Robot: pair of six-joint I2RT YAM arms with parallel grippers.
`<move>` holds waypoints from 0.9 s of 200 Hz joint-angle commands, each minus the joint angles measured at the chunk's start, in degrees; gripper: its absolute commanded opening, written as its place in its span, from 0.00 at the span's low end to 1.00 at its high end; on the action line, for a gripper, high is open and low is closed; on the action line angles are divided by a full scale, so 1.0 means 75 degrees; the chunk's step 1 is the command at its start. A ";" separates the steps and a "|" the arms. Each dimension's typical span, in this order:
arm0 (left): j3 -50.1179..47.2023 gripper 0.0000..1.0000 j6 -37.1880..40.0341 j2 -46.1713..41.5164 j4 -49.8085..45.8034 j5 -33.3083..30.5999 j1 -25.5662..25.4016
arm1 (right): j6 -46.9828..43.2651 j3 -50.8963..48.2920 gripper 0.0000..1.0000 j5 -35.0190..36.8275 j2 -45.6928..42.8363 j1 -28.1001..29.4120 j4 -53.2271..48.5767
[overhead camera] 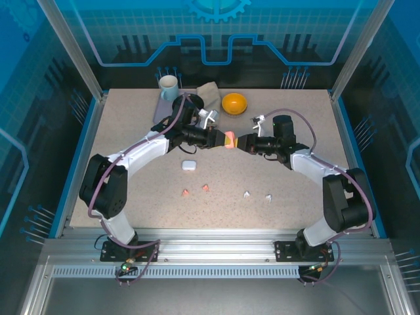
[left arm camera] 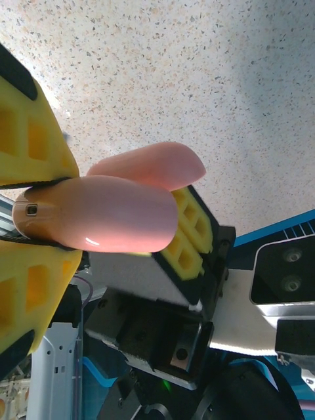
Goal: Insert wireless bluetooth earbuds into charging case
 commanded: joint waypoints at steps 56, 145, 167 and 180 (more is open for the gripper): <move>0.0185 0.41 -0.0036 0.0012 0.0177 -0.0158 -0.0064 | -0.0512 0.0513 0.00 0.0146 -0.0003 -0.0052 -0.0861; 0.2319 0.98 0.2505 0.0161 -0.3994 -0.0059 0.0871 | -0.5371 0.3654 0.00 0.1989 0.1038 0.0373 -0.6192; 0.3059 0.99 0.3447 0.0515 -0.5311 -0.0062 0.0896 | -0.6278 0.4266 0.00 0.2296 0.1369 0.0592 -0.6881; 0.3304 0.99 0.3852 0.0694 -0.5886 -0.0078 0.0901 | -0.6633 0.4566 0.00 0.2330 0.1501 0.0716 -0.7164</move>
